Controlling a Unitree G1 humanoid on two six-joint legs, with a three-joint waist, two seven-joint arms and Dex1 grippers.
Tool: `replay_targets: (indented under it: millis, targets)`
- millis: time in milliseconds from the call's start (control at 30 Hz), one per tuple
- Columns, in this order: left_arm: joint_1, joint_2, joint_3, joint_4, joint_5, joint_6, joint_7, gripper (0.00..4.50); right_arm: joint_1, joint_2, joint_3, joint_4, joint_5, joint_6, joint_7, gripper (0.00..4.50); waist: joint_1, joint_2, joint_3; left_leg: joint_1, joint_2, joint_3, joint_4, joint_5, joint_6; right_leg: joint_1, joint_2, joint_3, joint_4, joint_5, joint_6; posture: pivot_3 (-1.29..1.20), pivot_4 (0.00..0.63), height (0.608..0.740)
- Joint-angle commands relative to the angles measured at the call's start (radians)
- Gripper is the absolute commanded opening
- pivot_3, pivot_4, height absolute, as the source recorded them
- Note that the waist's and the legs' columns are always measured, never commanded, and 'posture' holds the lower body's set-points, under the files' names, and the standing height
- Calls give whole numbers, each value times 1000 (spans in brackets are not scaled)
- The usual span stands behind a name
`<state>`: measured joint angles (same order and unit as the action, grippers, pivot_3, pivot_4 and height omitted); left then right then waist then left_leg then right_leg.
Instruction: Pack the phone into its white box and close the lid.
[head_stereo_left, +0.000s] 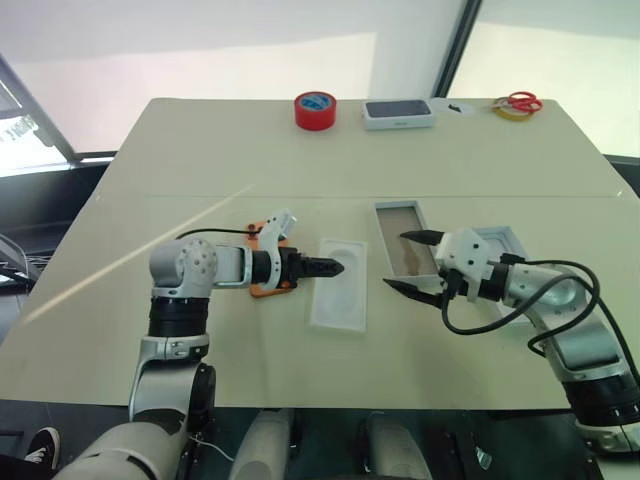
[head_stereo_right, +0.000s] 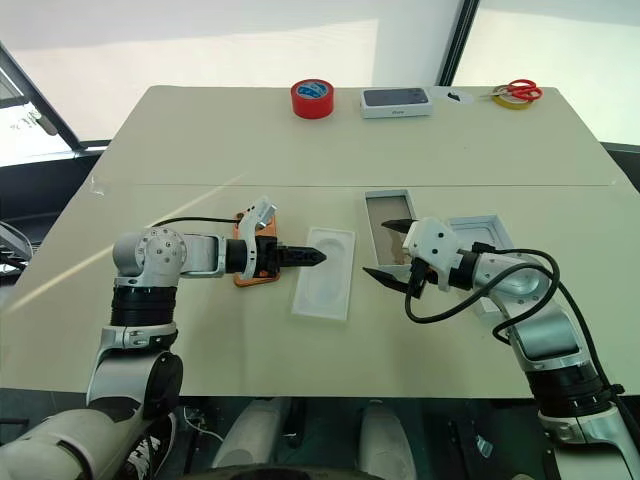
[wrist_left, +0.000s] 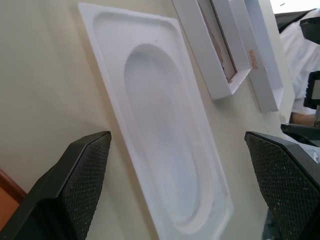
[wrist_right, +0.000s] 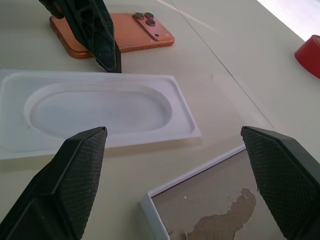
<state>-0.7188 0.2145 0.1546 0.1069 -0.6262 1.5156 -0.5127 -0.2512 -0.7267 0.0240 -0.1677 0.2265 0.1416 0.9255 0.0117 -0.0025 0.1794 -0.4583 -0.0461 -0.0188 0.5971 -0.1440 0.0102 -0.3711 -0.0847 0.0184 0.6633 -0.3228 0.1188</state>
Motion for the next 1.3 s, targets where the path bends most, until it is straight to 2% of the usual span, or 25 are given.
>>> replay_targets:
  millis: [33,67,133,433,500,633,667,767,867,1067,1167,1300]
  targets:
    - [51,26,-3,-24,-9,0,-1,3970,0,-2,-29,-31,5,-14,-11,4500,-2,0,0,0,0,0,0,0,0,0,0,0,0,0,0,0,150,738]
    - [64,32,-10,-27,-5,-11,-1,3739,1,-2,-29,-30,4,-16,-11,4500,-4,0,0,0,0,0,0,0,0,0,0,0,0,0,0,0,150,738]
    - [84,38,-20,-38,-7,-26,-4,2795,1,-1,-28,-27,2,-19,-11,4500,-3,0,0,0,0,0,0,0,0,0,0,0,0,0,0,0,150,738]
    - [117,31,10,-37,-33,-48,4,2795,-9,2,-23,-16,-3,-26,-10,4500,-3,0,0,0,0,0,-1,0,0,0,0,1,0,0,-1,0,150,738]
    - [124,29,5,-35,-30,-57,8,2232,-11,2,-22,-15,-4,-28,-10,4500,-2,0,0,0,0,0,-1,0,0,0,0,1,0,0,0,0,150,738]
    - [128,24,7,-44,-44,-68,8,369,-14,0,-18,-7,-8,-35,-8,4500,0,0,-1,0,0,0,-1,0,0,-1,0,1,0,0,-1,0,150,738]
    - [127,22,14,-41,-43,-69,16,20,-10,-6,-11,1,-23,-49,-3,4500,1,0,-1,0,0,0,-1,0,0,0,0,1,0,0,-1,0,150,738]
    - [124,22,30,-41,-46,-81,22,20,-12,-32,26,69,-102,-111,7,4500,0,0,-1,1,0,0,0,0,0,0,-1,1,0,0,-1,0,150,738]
    - [102,-21,108,-27,-69,-117,52,20,-37,-47,48,173,-137,-173,36,4500,1,-1,-1,0,0,0,0,0,0,0,-1,0,0,-1,-2,0,150,738]
    - [72,-67,206,-22,-90,-114,118,20,-223,-64,87,446,-157,-271,171,4500,-6,-1,0,0,0,0,0,1,-1,0,1,0,0,0,0,0,150,738]
    - [78,-67,207,-37,-88,-126,134,0,-280,-67,112,529,-141,-275,276,3675,-5,-2,0,0,0,0,-1,1,0,0,2,-1,0,1,0,0,150,738]
    - [68,-85,263,-57,-109,-121,182,0,-294,-72,153,589,-167,-334,370,1597,1,-2,0,0,0,-1,-1,1,-1,0,2,-2,0,2,2,0,150,738]
